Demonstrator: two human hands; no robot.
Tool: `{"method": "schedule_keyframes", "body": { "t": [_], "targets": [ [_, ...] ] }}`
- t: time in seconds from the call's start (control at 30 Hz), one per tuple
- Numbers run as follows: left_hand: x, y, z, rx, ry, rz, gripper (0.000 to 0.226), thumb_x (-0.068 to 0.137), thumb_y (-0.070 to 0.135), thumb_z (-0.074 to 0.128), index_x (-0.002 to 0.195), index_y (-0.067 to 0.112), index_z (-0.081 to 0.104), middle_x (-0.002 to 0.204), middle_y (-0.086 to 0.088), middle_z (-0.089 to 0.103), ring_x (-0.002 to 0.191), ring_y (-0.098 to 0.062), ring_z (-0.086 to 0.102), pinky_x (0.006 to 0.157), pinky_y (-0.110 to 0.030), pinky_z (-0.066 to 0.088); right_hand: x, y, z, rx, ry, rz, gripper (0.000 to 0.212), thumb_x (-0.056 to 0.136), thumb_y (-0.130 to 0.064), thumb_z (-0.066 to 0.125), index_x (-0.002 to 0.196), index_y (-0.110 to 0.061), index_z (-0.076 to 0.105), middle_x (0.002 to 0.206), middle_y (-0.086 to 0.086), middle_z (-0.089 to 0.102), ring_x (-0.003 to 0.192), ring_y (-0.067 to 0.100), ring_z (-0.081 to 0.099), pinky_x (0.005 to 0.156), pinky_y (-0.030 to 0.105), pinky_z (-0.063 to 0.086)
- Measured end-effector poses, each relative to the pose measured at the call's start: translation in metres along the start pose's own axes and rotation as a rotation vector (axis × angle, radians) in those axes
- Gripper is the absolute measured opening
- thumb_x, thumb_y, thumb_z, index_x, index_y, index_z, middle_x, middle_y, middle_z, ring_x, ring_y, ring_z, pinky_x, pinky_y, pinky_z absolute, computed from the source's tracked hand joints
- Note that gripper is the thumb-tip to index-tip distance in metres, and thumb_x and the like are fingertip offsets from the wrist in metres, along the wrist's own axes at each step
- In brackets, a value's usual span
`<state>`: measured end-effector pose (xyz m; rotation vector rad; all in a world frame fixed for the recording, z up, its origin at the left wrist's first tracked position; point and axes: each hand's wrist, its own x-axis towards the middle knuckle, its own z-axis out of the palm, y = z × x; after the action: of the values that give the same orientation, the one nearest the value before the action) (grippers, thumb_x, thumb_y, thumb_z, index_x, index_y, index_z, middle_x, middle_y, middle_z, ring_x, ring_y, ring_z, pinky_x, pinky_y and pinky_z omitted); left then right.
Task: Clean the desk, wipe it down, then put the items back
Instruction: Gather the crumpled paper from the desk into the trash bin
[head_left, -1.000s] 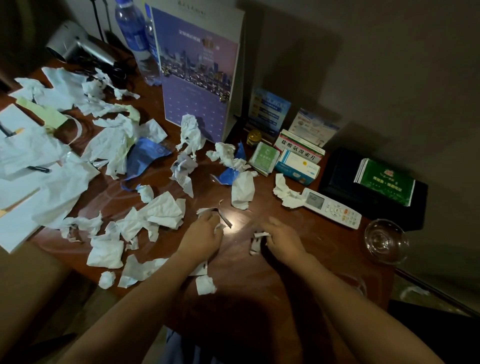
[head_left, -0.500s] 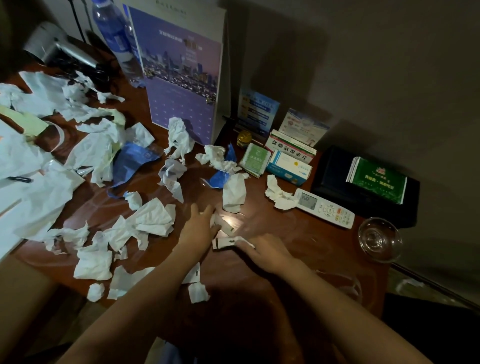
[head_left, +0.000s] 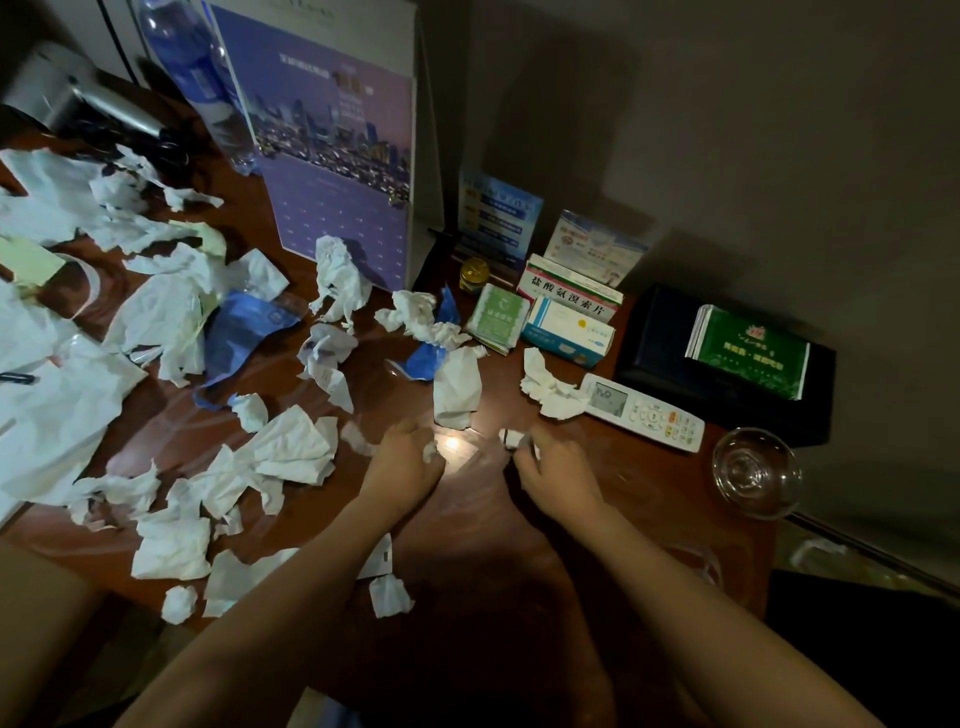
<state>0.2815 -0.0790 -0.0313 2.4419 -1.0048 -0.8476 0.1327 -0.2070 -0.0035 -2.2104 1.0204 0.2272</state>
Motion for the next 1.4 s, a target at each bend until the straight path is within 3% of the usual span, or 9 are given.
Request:
{"method": "schedule_keyframes", "body": {
  "t": [0.13, 0.23, 0.4, 0.63, 0.77, 0.97, 1.1, 1.3, 1.4],
  "targets": [
    [0.008, 0.009, -0.004, -0.036, 0.062, 0.051, 0.016, 0.083, 0.005, 0.059, 0.095, -0.002, 0.066, 0.111, -0.012, 0.056, 0.102, -0.025, 0.052, 0.089, -0.027, 0.039, 0.018, 0.004, -0.014, -0.109, 0.138, 0.035, 0.035, 0.092, -0.048, 0.050, 0.087, -0.014, 0.051, 0.093, 0.005, 0.056, 0.080, 0.020, 0.055, 0.063, 0.029, 0.040],
    [0.015, 0.019, -0.007, -0.076, 0.072, 0.010, 0.012, 0.087, 0.002, 0.053, 0.092, -0.001, 0.063, 0.099, -0.014, 0.061, 0.091, -0.023, 0.056, 0.074, -0.021, 0.037, 0.033, 0.008, -0.023, -0.138, 0.233, 0.038, 0.041, 0.091, -0.046, 0.053, 0.099, -0.006, 0.060, 0.111, 0.007, 0.048, 0.092, 0.022, 0.054, 0.070, 0.029, 0.040],
    [0.014, 0.028, -0.009, -0.217, 0.105, -0.023, 0.018, 0.086, 0.002, 0.054, 0.103, 0.007, 0.056, 0.094, -0.002, 0.057, 0.091, -0.017, 0.057, 0.077, -0.021, 0.039, 0.053, 0.015, -0.033, -0.280, 0.121, 0.001, 0.042, 0.094, -0.041, 0.052, 0.115, -0.006, 0.063, 0.136, 0.003, 0.043, 0.112, 0.023, 0.053, 0.085, 0.033, 0.044],
    [0.009, 0.026, -0.003, -0.230, 0.136, -0.042, 0.025, 0.093, 0.035, 0.051, 0.080, 0.014, 0.058, 0.071, 0.003, 0.056, 0.066, -0.010, 0.055, 0.064, -0.024, 0.042, 0.055, 0.018, -0.018, -0.344, -0.001, -0.050, 0.028, 0.095, -0.033, 0.050, 0.105, -0.008, 0.059, 0.113, 0.008, 0.054, 0.096, 0.029, 0.058, 0.071, 0.034, 0.042],
    [0.003, 0.027, 0.002, -0.151, 0.143, -0.076, 0.044, 0.098, 0.021, 0.043, 0.056, 0.009, 0.046, 0.055, -0.005, 0.047, 0.048, -0.007, 0.041, 0.052, -0.024, 0.031, 0.039, 0.020, -0.008, -0.117, -0.051, -0.025, 0.032, 0.093, -0.028, 0.054, 0.120, -0.015, 0.046, 0.113, 0.011, 0.062, 0.096, 0.031, 0.060, 0.071, 0.032, 0.040],
    [-0.013, 0.033, -0.005, -0.119, 0.113, -0.024, 0.008, 0.081, 0.009, 0.059, 0.084, 0.005, 0.065, 0.087, -0.006, 0.058, 0.078, -0.016, 0.055, 0.069, -0.022, 0.036, 0.004, 0.022, -0.013, -0.035, 0.016, -0.058, 0.030, 0.088, -0.036, 0.062, 0.090, -0.007, 0.067, 0.087, 0.005, 0.061, 0.078, 0.019, 0.053, 0.062, 0.028, 0.032],
    [-0.036, 0.051, -0.011, -0.062, 0.105, 0.006, 0.038, 0.081, 0.003, 0.062, 0.118, 0.009, 0.056, 0.118, -0.009, 0.043, 0.105, -0.022, 0.050, 0.085, -0.015, 0.031, -0.024, 0.027, -0.022, 0.076, 0.074, -0.055, 0.021, 0.088, -0.027, 0.064, 0.079, -0.008, 0.061, 0.087, 0.002, 0.043, 0.077, 0.015, 0.044, 0.064, 0.025, 0.029],
    [-0.089, 0.087, -0.008, -0.137, 0.166, 0.073, 0.035, 0.081, -0.002, 0.066, 0.114, 0.006, 0.059, 0.113, -0.004, 0.040, 0.095, -0.008, 0.042, 0.067, 0.006, 0.033, -0.066, 0.034, -0.032, 0.317, 0.156, 0.033, 0.014, 0.090, -0.008, 0.056, 0.101, -0.014, 0.051, 0.103, -0.001, 0.052, 0.087, 0.020, 0.055, 0.052, 0.019, 0.044],
    [-0.115, 0.104, 0.000, -0.127, 0.187, 0.164, 0.024, 0.085, -0.002, 0.057, 0.107, 0.005, 0.062, 0.107, -0.003, 0.053, 0.097, -0.012, 0.052, 0.072, -0.003, 0.035, -0.093, 0.042, -0.032, 0.320, 0.171, 0.007, 0.016, 0.091, -0.013, 0.059, 0.106, -0.011, 0.058, 0.100, 0.001, 0.055, 0.088, 0.023, 0.059, 0.061, 0.023, 0.044]
  ]
}}
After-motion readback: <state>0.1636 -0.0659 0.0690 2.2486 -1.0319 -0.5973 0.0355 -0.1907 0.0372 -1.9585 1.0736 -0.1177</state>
